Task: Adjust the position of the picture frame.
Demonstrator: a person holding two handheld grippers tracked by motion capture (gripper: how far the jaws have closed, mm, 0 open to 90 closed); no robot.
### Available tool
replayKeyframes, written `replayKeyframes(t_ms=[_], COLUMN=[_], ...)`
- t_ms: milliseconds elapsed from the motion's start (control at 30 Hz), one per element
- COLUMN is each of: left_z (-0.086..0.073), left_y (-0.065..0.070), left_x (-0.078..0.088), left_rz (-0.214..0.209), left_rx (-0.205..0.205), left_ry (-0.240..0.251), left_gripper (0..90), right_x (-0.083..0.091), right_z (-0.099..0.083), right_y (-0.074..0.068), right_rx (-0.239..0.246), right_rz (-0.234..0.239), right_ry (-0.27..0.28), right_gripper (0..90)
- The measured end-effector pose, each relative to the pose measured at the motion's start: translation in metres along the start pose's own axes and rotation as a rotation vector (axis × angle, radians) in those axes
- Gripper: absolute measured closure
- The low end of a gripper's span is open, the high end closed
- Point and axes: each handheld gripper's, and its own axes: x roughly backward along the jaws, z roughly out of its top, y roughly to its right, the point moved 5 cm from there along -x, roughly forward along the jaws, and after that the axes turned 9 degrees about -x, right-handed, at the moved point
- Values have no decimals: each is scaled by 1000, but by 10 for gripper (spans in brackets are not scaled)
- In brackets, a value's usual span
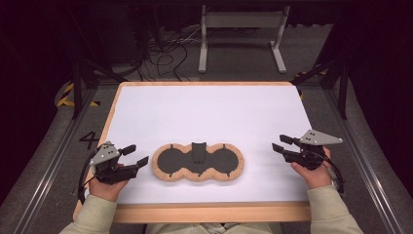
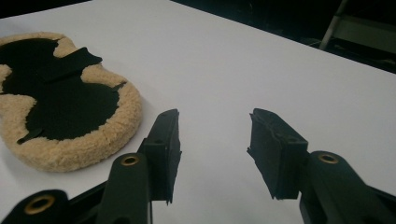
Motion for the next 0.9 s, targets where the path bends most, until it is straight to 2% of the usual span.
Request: replayKeyframes(t_ms=[167, 467, 500, 600, 633, 667, 700, 733, 767, 800, 900], left_z=[2, 10, 11, 14, 14, 16, 16, 18, 18, 18, 20], left_y=[2, 16, 17, 25, 25, 29, 29, 34, 34, 37, 42], left_x=[0, -3, -3, -7, -7, -9, -9, -10, -10, -11, -14], left_rz=[-7, -48, -54, -111, -111, -138, -138, -165, -165, -178, -197], left_rx=[10, -27, -30, -22, -22, -24, -24, -34, -34, -51, -83], left_ry=[2, -1, -4, -10, -10, -13, -13, -20, -20, -30, -50], left_gripper=[337, 359, 372, 401, 420, 441, 459, 490, 520, 520, 614], right_x=[-1, -2, -3, -4, -4, -3, -3, -3, -3, -3, -3], right_z=[-1, -2, -2, -3, -3, -4, -4, -4, -4, -4, -5], right_y=[-1, -1, -1, -3, -3, -3, -2, -2, -2, -2, -2], right_rx=[-4, -11, -11, -11, -11, -17, -20, -21, -21, -24, -26], right_rz=[0, -15, -13, -8, -8, -3, -4, -4, -4, -3, -2], right_ry=[-18, -27, -29, -41, -41, -44, -45, -45, -45, -44, -46], right_gripper=[525, 513, 512, 512, 512, 512, 512, 512, 512, 510, 506])
